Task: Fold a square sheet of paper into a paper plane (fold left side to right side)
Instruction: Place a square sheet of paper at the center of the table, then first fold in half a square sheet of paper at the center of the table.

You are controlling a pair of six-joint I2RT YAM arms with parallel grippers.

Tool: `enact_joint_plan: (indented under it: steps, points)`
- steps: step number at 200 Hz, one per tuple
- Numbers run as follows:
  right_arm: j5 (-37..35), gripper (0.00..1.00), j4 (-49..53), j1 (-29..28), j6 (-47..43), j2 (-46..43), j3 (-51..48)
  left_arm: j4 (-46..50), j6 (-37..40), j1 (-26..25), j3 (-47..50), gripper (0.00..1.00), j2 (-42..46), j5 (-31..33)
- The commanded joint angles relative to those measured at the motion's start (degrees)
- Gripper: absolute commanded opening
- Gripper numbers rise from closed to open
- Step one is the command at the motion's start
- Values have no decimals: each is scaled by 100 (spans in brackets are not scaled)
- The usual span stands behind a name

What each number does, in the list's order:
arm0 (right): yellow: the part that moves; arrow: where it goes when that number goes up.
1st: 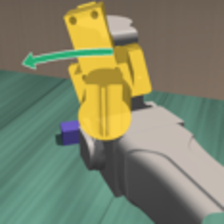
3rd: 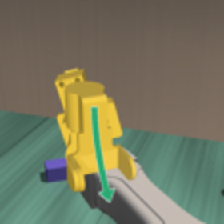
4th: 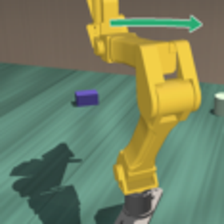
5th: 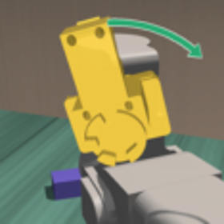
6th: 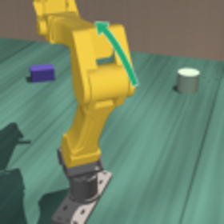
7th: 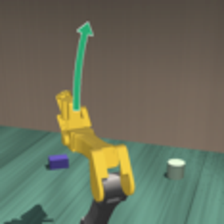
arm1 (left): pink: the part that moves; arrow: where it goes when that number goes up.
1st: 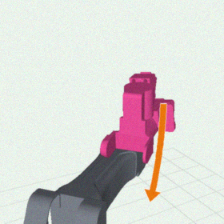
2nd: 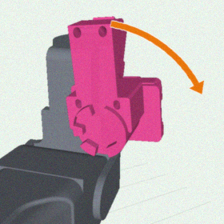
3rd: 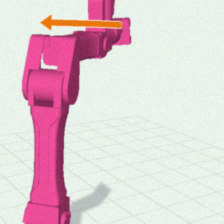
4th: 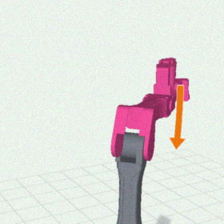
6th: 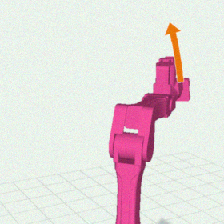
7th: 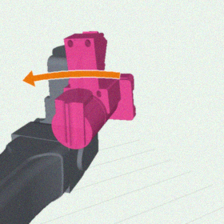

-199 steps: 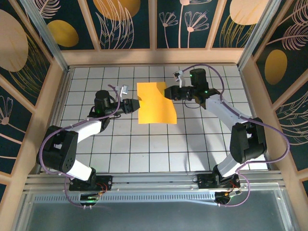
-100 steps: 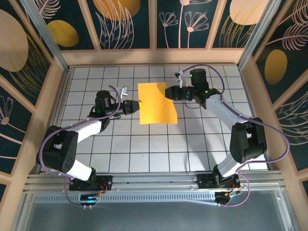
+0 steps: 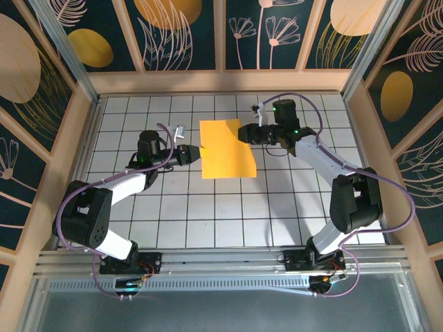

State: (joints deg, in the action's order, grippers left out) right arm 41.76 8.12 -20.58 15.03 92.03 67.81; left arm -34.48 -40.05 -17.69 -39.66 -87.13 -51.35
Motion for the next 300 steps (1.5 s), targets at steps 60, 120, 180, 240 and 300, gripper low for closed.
enact_joint_plan:
  steps: [60,120,180,240,300]
  points:
    - [-821,51,505,115,-197,91,-118,1141,13,-35,-168,0,-673,522]
    - [-1296,45,231,38,161,382,-561,2417,353,-39,-573,0,-1857,1096]
    - [-1100,18,-48,-34,410,1110,-837,2823,595,-39,-797,0,-1790,1162]
    - [-1218,4,136,-67,256,1648,-952,2666,463,-37,-903,7,-1606,904]
    - [-1431,0,182,-94,220,1795,-1031,1593,-240,-158,-917,34,-1518,260]
